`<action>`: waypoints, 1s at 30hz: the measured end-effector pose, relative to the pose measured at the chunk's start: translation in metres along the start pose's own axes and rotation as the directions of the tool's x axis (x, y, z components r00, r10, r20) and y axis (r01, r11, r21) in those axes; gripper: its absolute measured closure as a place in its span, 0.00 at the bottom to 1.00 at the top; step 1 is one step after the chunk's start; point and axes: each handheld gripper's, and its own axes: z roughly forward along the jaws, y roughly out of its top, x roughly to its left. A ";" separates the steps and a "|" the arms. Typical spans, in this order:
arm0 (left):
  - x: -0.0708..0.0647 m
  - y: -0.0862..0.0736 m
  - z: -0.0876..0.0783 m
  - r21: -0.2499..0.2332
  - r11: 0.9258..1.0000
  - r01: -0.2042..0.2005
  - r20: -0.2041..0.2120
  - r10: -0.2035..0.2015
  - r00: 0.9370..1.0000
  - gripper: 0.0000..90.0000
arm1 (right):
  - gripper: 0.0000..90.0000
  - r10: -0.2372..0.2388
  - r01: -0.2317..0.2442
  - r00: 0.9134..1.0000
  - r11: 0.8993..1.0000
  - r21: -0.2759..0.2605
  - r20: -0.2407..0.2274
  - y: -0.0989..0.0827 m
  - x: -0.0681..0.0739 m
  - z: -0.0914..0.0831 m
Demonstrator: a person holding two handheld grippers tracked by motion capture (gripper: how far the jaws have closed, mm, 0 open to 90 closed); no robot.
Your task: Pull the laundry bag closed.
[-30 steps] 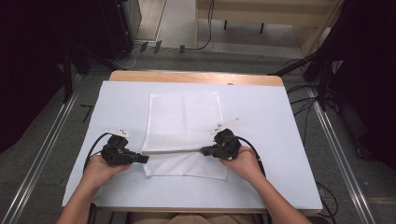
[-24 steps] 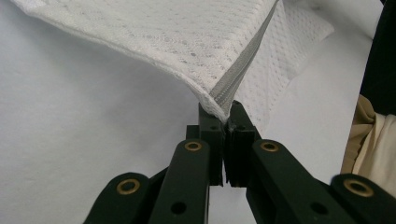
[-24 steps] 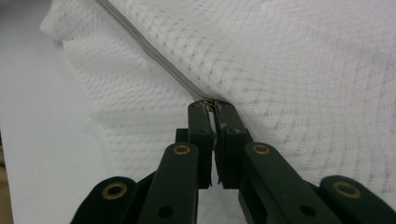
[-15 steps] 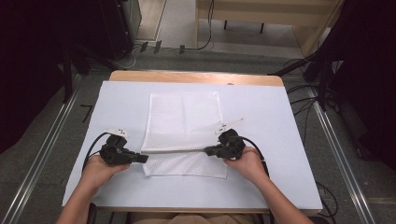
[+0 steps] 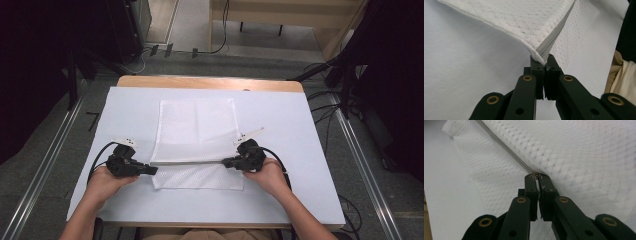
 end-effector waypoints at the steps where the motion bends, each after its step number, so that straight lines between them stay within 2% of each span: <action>1: 0.000 0.000 0.000 0.000 1.000 0.001 -0.001 -0.001 1.000 0.99 | 0.98 -0.004 0.004 1.000 1.000 -0.002 0.003 -0.001 -0.001 -0.001; 9: 0.001 -0.001 0.000 0.001 1.000 0.002 -0.006 -0.002 1.000 0.99 | 0.98 0.019 -0.019 1.000 1.000 -0.002 0.007 -0.006 -0.006 -0.007; 17: 0.002 -0.002 -0.002 0.001 1.000 0.002 -0.008 -0.002 1.000 0.99 | 0.98 0.011 -0.012 1.000 1.000 0.004 0.011 -0.011 -0.008 -0.010; 28: 0.001 -0.002 0.002 0.014 1.000 -0.001 -0.005 0.001 1.000 0.99 | 0.98 0.031 -0.031 0.999 1.000 -0.002 0.015 -0.020 -0.014 -0.022; 29: 0.001 -0.001 0.002 0.015 1.000 0.005 -0.021 -0.005 1.000 0.99 | 0.98 0.029 -0.029 0.999 1.000 -0.003 0.013 -0.021 -0.014 -0.023; 30: 0.002 -0.001 0.003 0.012 1.000 0.015 -0.015 -0.015 1.000 0.99 | 0.98 0.021 -0.021 1.000 1.000 -0.003 0.015 -0.021 -0.013 -0.023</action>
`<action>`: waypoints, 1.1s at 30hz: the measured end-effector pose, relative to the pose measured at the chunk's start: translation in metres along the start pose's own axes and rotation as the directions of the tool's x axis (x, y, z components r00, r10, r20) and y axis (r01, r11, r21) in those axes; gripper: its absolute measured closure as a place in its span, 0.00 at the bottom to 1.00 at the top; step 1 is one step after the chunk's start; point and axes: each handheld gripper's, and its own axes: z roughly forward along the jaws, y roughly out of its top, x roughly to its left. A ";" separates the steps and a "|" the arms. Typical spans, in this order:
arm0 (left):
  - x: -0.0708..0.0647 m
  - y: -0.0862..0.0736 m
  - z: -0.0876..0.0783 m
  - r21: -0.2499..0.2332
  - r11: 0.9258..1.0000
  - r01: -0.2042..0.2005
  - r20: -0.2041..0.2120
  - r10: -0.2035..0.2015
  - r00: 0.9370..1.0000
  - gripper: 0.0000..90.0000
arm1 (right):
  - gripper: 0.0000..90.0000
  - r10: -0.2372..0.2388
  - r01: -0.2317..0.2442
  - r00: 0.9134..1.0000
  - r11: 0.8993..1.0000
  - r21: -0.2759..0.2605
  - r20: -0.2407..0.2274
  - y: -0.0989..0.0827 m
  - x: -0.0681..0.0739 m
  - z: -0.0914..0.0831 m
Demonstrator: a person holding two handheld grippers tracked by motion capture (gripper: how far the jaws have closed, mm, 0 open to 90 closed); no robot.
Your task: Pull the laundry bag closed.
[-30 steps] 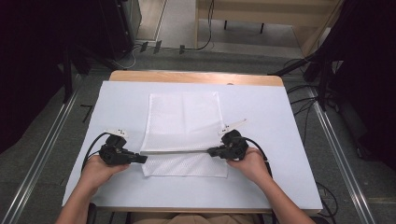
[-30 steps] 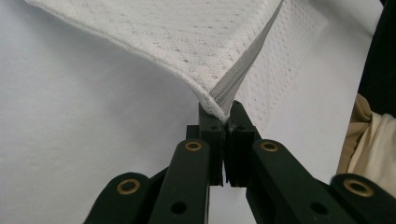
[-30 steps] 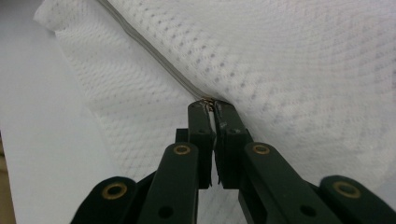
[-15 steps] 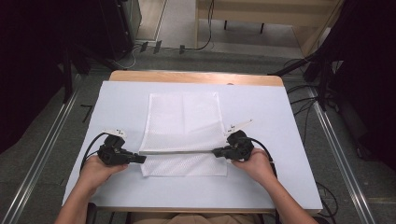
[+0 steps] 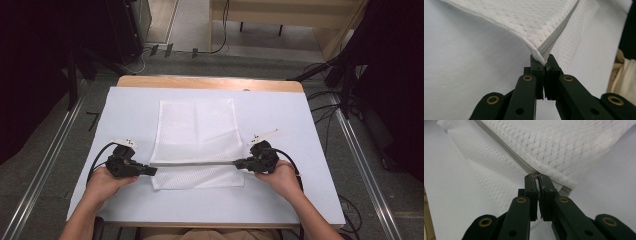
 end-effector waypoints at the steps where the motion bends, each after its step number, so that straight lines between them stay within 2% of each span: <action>1: 0.000 0.001 0.000 0.004 1.000 0.002 -0.004 -0.002 1.000 0.99 | 0.98 -0.003 0.003 1.000 1.000 -0.001 -0.001 0.000 0.000 0.000; 7: 0.000 0.000 0.001 0.001 1.000 -0.004 -0.004 0.004 1.000 0.99 | 0.98 0.013 -0.013 1.000 1.000 0.005 0.004 0.000 0.001 0.001; 10: 0.001 -0.001 0.002 0.008 1.000 -0.002 0.009 0.002 1.000 0.98 | 0.97 0.015 -0.015 1.000 1.000 0.007 0.001 0.000 0.000 0.002; 15: 0.001 -0.001 0.002 0.006 1.000 -0.010 -0.009 0.010 1.000 0.96 | 0.96 0.024 -0.024 1.000 1.000 0.009 0.003 0.000 0.000 0.004; 18: 0.001 -0.001 0.001 -0.008 1.000 -0.014 -0.027 0.014 1.000 0.92 | 0.91 0.025 -0.025 1.000 1.000 0.009 0.014 -0.001 -0.001 0.006; 21: 0.001 -0.001 0.000 -0.023 0.999 -0.027 -0.024 0.027 0.999 0.86 | 0.84 0.036 -0.036 0.999 0.999 -0.005 0.020 -0.001 -0.003 0.005; 24: 0.000 -0.001 -0.002 -0.042 0.999 -0.019 -0.017 0.018 1.000 0.78 | 0.80 0.036 -0.035 0.999 0.999 -0.029 0.021 -0.002 -0.003 0.003; 29: 0.000 -0.001 -0.007 -0.091 0.996 -0.011 -0.050 0.006 0.999 0.61 | 0.73 0.031 -0.028 0.998 0.998 -0.064 0.046 -0.001 -0.004 0.001; 33: 0.001 -0.002 -0.011 -0.114 0.993 -0.018 -0.079 0.009 0.997 0.52 | 0.66 0.033 -0.027 0.997 0.996 -0.083 0.067 -0.001 -0.005 -0.001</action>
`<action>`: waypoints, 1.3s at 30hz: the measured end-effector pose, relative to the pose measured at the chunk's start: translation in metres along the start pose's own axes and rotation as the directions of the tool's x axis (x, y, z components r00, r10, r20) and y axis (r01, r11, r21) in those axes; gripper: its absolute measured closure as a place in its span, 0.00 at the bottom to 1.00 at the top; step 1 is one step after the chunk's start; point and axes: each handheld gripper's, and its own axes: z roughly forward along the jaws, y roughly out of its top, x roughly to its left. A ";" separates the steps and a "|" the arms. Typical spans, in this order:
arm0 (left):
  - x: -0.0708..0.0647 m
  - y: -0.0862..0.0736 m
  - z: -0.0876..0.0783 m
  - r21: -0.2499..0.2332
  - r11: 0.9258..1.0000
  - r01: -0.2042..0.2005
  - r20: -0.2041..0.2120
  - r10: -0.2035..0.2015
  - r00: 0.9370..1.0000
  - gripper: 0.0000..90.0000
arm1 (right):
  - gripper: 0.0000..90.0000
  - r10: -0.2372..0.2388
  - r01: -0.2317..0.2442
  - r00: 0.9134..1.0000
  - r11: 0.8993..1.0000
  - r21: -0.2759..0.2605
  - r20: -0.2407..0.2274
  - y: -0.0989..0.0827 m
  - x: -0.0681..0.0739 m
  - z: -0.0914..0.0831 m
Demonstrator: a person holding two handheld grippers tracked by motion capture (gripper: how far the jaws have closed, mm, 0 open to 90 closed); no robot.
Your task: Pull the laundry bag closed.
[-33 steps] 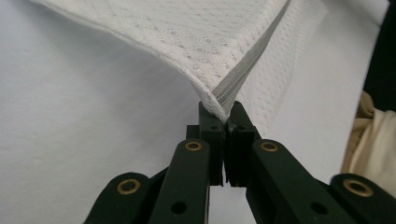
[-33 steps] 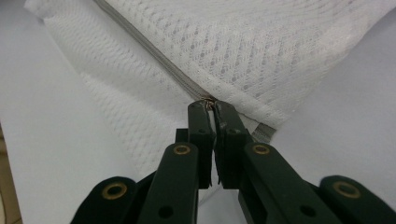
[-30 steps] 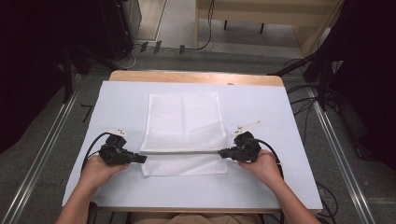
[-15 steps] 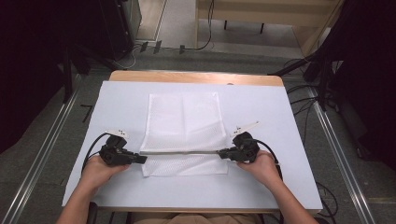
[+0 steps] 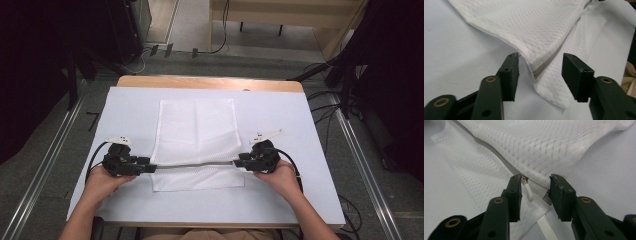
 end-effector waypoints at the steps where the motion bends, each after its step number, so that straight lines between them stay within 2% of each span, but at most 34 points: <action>1: 0.000 0.000 -0.001 -0.007 1.000 -0.002 -0.011 0.002 1.000 0.51 | 0.65 0.000 0.000 1.000 1.000 -0.008 0.010 0.000 0.000 -0.001; 4: 0.001 0.000 -0.003 -0.029 1.000 0.000 -0.051 -0.002 0.999 0.47 | 0.62 0.007 -0.007 1.000 1.000 -0.024 0.027 0.000 -0.003 -0.003; 8: 0.002 0.001 -0.007 -0.069 0.997 -0.019 -0.130 0.010 0.991 0.41 | 0.53 0.048 -0.043 0.997 0.997 -0.071 0.067 -0.001 -0.007 -0.011; 11: 0.005 0.000 -0.012 -0.106 0.994 -0.007 -0.158 -0.010 0.987 0.41 | 0.47 0.051 -0.040 0.992 0.994 -0.101 0.112 -0.003 -0.013 -0.017; 14: 0.009 -0.001 -0.015 -0.106 0.994 0.010 -0.184 -0.030 0.982 0.41 | 0.44 0.048 -0.032 0.989 0.992 -0.119 0.137 -0.006 -0.020 -0.023; 17: 0.011 -0.001 -0.015 -0.114 0.993 0.014 -0.211 -0.038 0.977 0.40 | 0.42 0.073 -0.055 0.986 0.991 -0.121 0.150 -0.008 -0.026 -0.026; 22: 0.018 -0.003 -0.017 -0.110 0.993 0.041 -0.251 -0.068 0.966 0.39 | 0.38 0.086 -0.058 0.976 0.988 -0.141 0.202 -0.012 -0.035 -0.027; 26: 0.022 -0.005 -0.020 -0.127 0.990 0.059 -0.254 -0.090 0.963 0.39 | 0.38 0.110 -0.078 0.968 0.986 -0.147 0.225 -0.015 -0.043 -0.029; 32: 0.025 -0.006 -0.021 -0.125 0.990 0.063 -0.276 -0.096 0.956 0.39 | 0.36 0.119 -0.081 0.958 0.985 -0.151 0.260 -0.018 -0.050 -0.031; 39: 0.025 -0.006 -0.020 -0.118 0.991 0.067 -0.280 -0.098 0.955 0.39 | 0.36 0.125 -0.088 0.957 0.985 -0.151 0.260 -0.019 -0.052 -0.031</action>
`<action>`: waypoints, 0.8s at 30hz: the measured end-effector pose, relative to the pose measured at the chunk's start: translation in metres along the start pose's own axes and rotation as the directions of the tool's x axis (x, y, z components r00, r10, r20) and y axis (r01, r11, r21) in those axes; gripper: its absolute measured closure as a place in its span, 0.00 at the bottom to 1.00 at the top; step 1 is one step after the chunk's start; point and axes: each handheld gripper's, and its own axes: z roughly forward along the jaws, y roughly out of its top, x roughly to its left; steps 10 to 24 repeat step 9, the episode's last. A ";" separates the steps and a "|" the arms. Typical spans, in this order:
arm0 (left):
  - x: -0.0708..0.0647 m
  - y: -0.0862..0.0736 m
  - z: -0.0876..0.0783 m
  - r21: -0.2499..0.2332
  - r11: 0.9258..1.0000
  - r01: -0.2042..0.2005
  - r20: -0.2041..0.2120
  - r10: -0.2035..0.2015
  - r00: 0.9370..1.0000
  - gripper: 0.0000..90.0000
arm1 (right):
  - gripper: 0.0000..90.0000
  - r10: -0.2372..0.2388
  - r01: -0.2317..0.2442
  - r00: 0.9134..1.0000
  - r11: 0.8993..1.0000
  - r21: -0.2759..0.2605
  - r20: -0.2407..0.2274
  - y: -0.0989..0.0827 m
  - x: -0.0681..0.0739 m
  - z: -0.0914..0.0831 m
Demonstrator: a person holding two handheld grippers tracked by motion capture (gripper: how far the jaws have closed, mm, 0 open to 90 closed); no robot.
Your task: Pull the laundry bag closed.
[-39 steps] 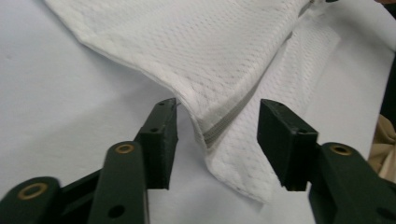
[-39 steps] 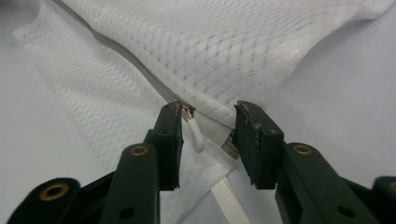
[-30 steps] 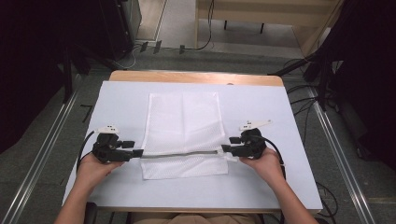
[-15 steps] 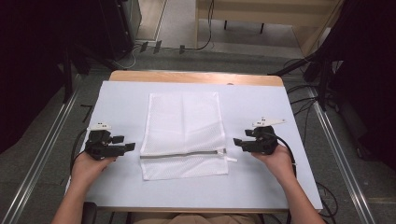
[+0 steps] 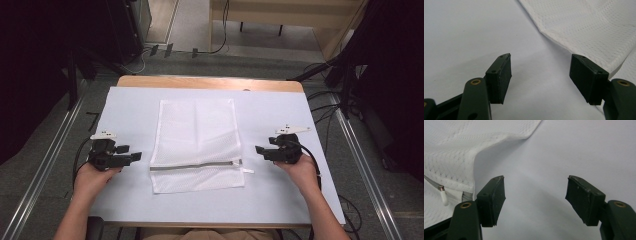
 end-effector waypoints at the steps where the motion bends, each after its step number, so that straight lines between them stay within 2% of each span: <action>1: 0.000 0.000 0.000 -0.002 1.000 0.002 0.002 -0.002 1.000 0.39 | 0.36 0.000 0.000 1.000 1.000 0.000 -0.001 0.000 0.000 0.000; 24: 0.000 0.000 0.000 0.003 1.000 0.003 -0.008 -0.003 1.000 0.39 | 0.36 -0.001 0.001 1.000 1.000 0.006 0.003 -0.001 -0.001 0.001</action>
